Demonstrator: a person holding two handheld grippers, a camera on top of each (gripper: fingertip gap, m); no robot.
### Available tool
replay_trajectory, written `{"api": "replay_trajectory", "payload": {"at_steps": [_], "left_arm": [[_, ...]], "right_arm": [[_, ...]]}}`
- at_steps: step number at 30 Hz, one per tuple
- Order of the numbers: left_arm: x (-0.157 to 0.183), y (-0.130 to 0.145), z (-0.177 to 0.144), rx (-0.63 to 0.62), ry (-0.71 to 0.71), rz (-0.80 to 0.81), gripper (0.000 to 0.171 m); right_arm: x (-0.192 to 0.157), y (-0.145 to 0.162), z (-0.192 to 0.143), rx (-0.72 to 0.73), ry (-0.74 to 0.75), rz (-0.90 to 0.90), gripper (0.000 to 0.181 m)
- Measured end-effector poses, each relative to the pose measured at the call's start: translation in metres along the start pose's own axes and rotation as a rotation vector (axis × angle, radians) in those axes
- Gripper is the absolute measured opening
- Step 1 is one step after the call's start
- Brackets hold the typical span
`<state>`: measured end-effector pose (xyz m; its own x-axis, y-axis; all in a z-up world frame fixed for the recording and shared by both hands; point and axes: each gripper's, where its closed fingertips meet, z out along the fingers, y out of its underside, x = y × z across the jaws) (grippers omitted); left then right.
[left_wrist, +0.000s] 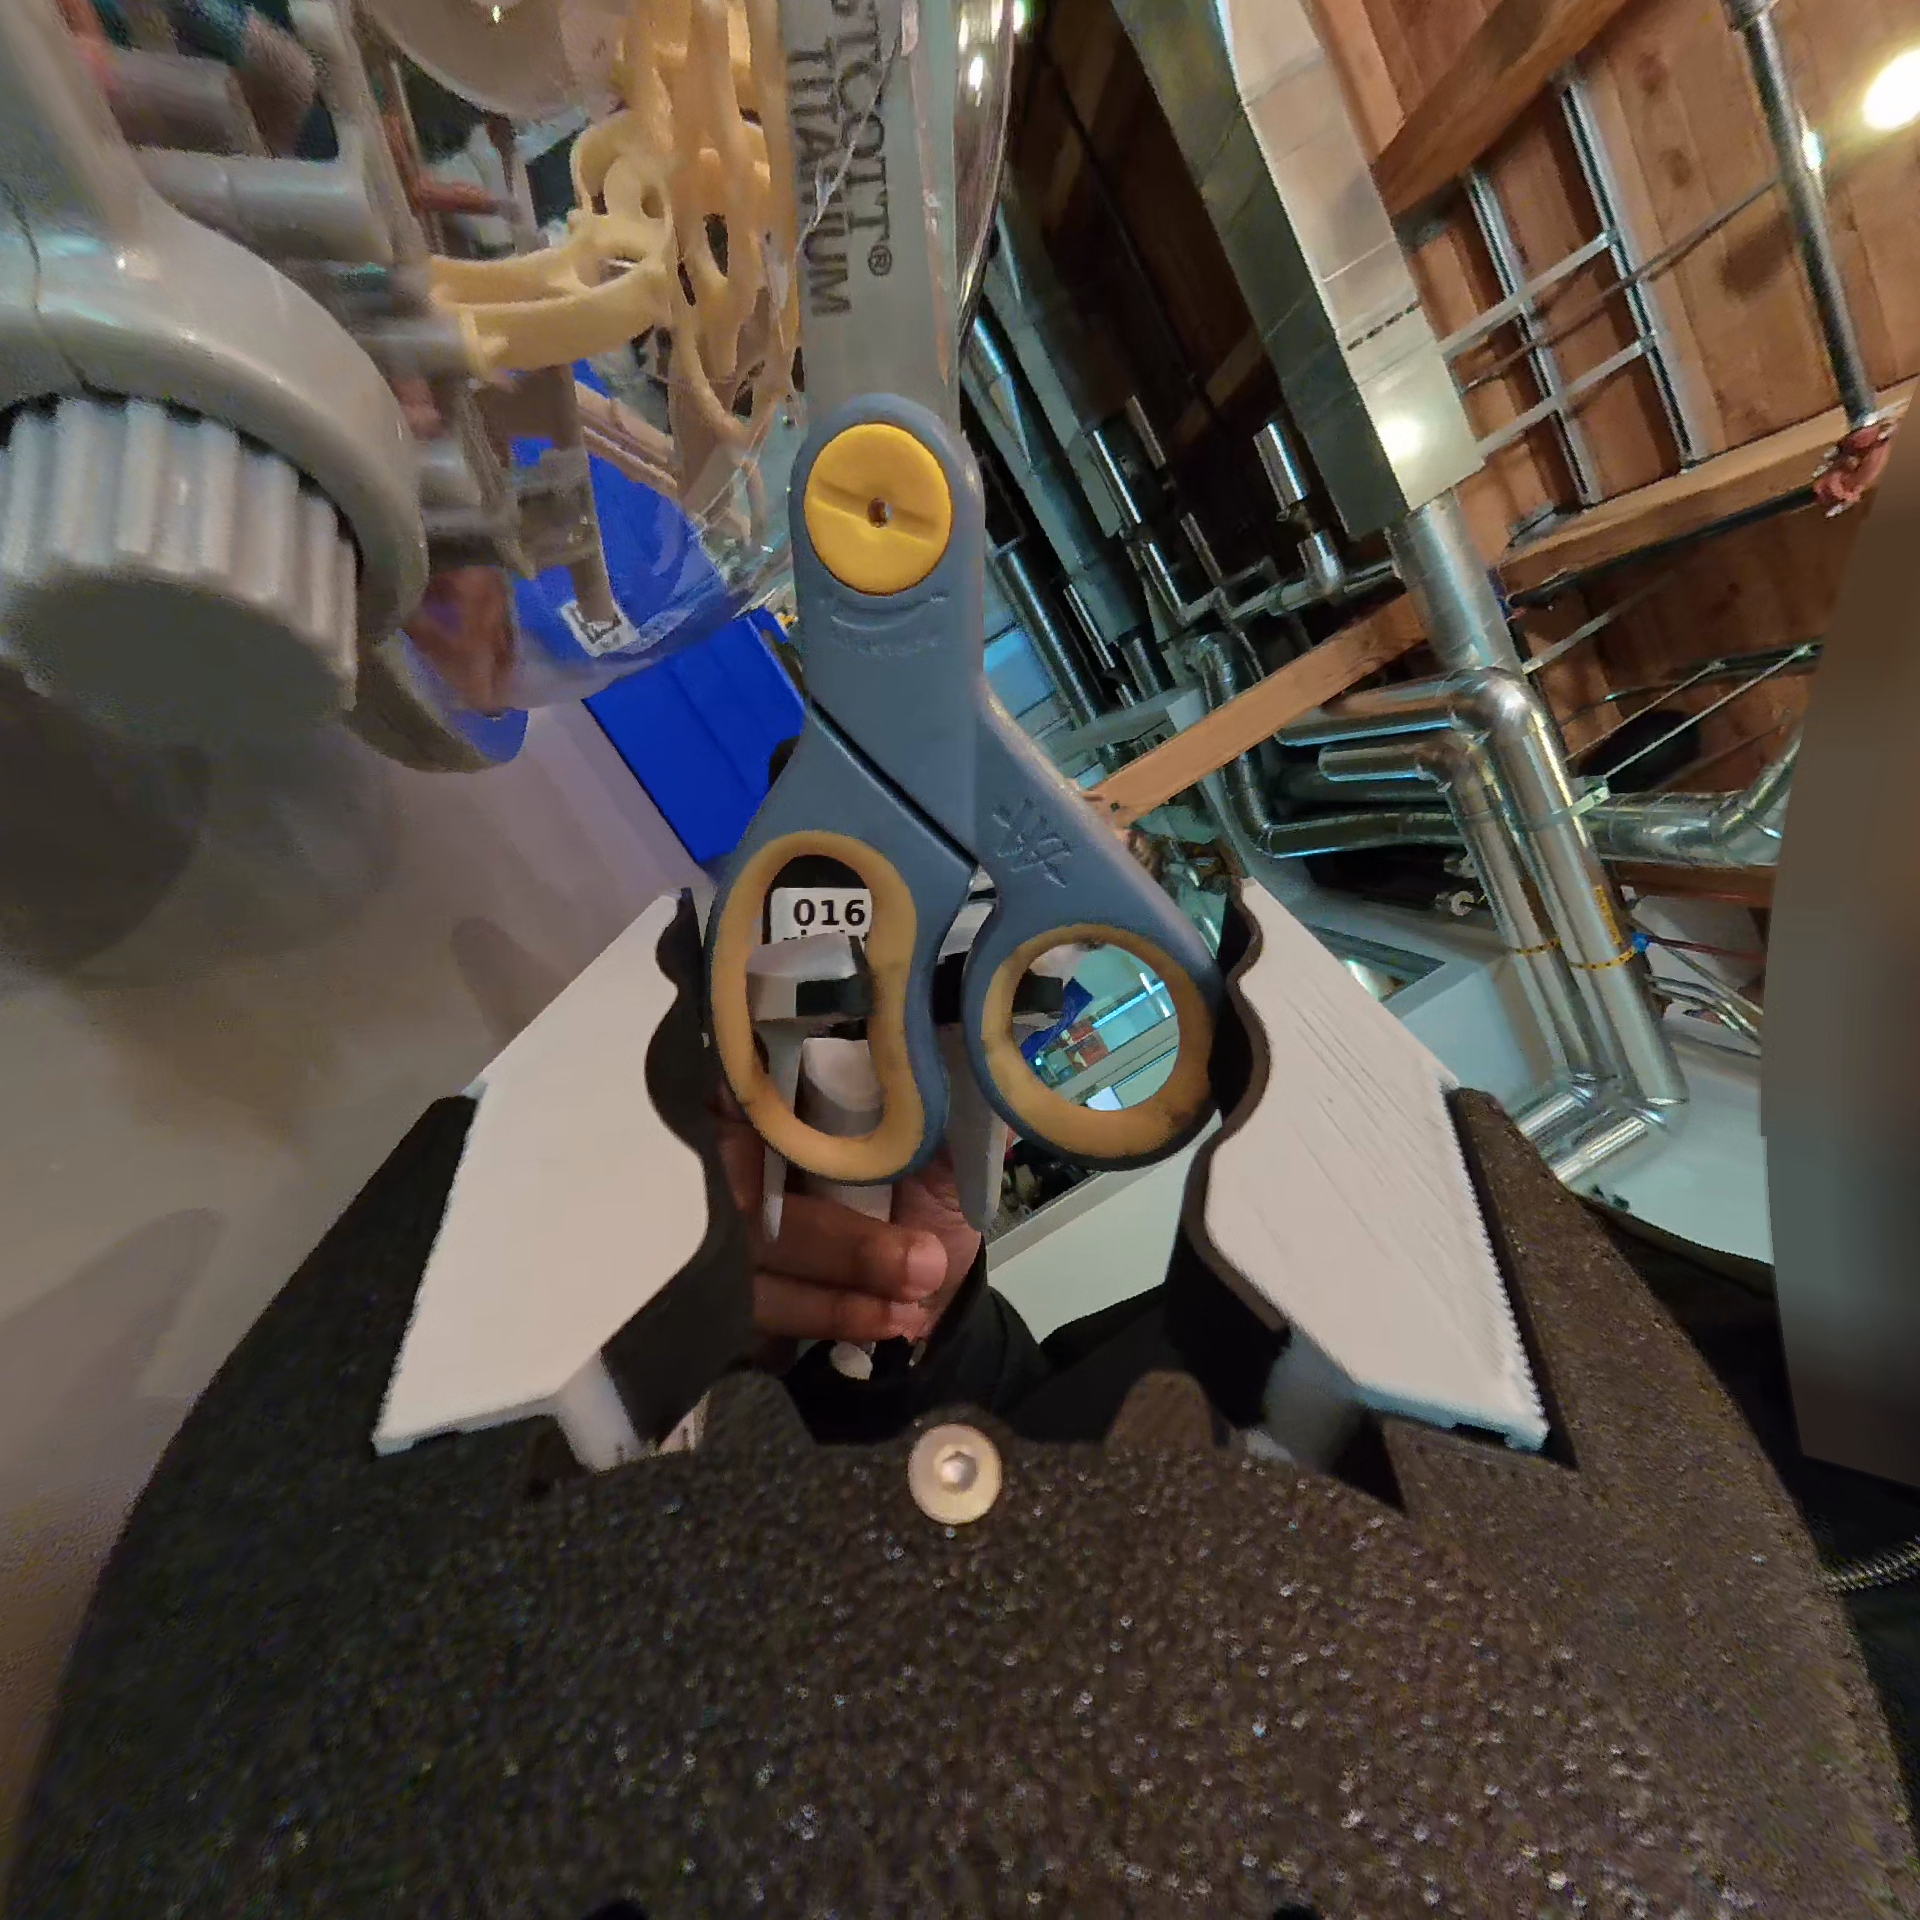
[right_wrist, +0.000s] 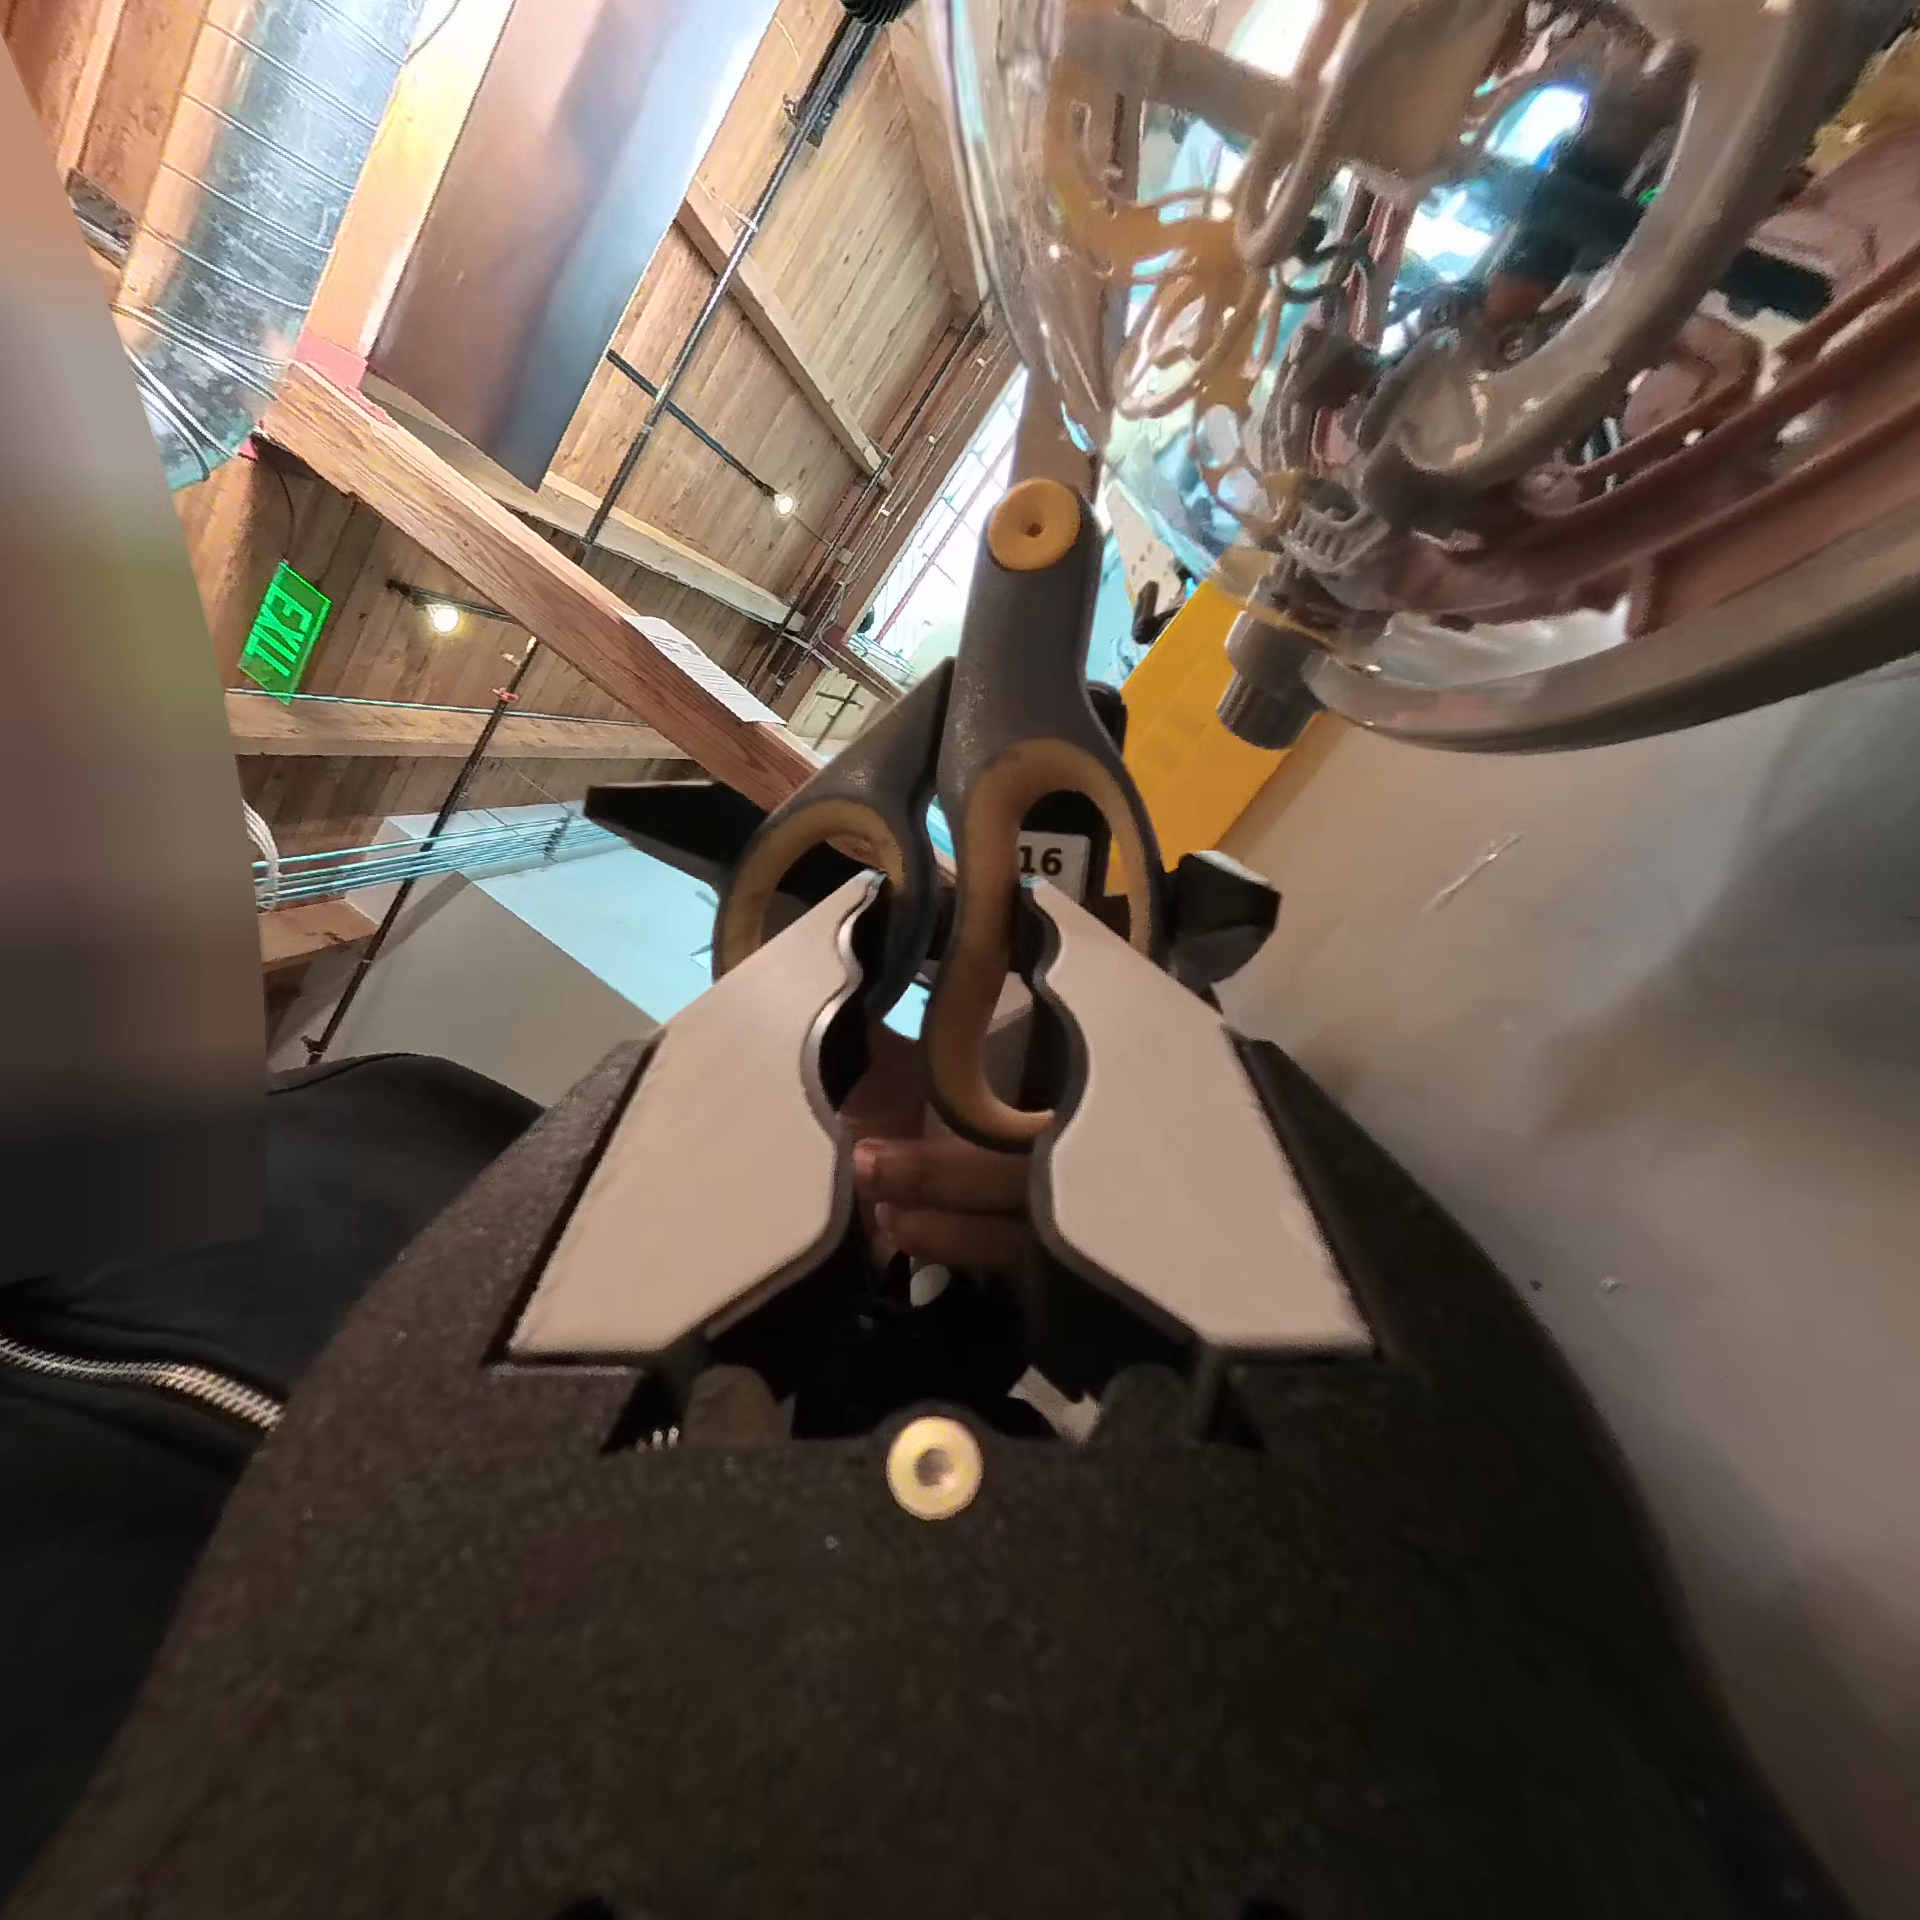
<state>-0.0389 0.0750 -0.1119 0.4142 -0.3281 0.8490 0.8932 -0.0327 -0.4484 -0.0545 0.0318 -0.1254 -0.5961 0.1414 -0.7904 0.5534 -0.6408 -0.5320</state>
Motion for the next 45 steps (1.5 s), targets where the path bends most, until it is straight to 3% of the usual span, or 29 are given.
{"api": "replay_trajectory", "payload": {"at_steps": [4,7,12,16,17,20,21,24,28,31,35,37,41,45], "left_arm": [[0.000,0.001,-0.001,-0.012,-0.008,0.018,0.097],[-0.001,0.001,-0.005,-0.023,-0.080,0.126,0.096],[0.000,-0.003,-0.019,-0.022,-0.194,0.248,0.096],[-0.012,-0.007,-0.031,-0.040,-0.268,0.243,0.093],[-0.017,-0.004,-0.031,-0.059,-0.281,0.230,0.090],[-0.026,-0.001,-0.032,-0.056,-0.313,0.222,0.035],[-0.032,-0.002,-0.034,-0.049,-0.341,0.232,0.026],[-0.035,-0.001,-0.038,-0.055,-0.341,0.231,0.022],[-0.041,-0.002,-0.045,-0.048,-0.348,0.217,0.019],[-0.044,-0.001,-0.046,-0.043,-0.345,0.204,0.017],[-0.049,-0.005,-0.051,-0.014,-0.351,0.180,0.013],[-0.054,-0.005,-0.054,-0.029,-0.391,0.211,0.012],[-0.052,0.002,-0.047,-0.087,-0.421,0.317,0.013],[-0.051,0.006,-0.045,-0.134,-0.454,0.390,0.012]], "right_arm": [[0.001,-0.002,-0.001,0.008,0.043,-0.075,0.022],[0.005,-0.009,-0.004,0.043,0.118,-0.185,0.023],[0.024,-0.014,-0.013,-0.002,0.422,-0.553,0.023],[0.036,-0.014,-0.016,-0.056,0.597,-0.739,0.023],[0.038,-0.013,-0.015,-0.064,0.627,-0.776,0.022],[0.040,-0.008,-0.011,-0.081,0.669,-0.836,0.023],[0.041,-0.008,-0.011,-0.084,0.674,-0.843,0.023],[0.041,-0.004,-0.012,-0.114,0.632,-0.813,0.027],[0.038,0.001,-0.014,-0.150,0.505,-0.623,0.034],[0.040,0.001,-0.016,-0.187,0.522,-0.626,0.035],[0.015,-0.021,-0.021,-0.069,0.490,-0.677,0.039],[0.017,-0.033,-0.030,-0.042,0.538,-0.691,0.040],[0.072,-0.024,-0.053,-0.233,0.814,-0.627,0.051],[0.080,-0.014,-0.049,-0.244,0.758,-0.461,0.050]]}}
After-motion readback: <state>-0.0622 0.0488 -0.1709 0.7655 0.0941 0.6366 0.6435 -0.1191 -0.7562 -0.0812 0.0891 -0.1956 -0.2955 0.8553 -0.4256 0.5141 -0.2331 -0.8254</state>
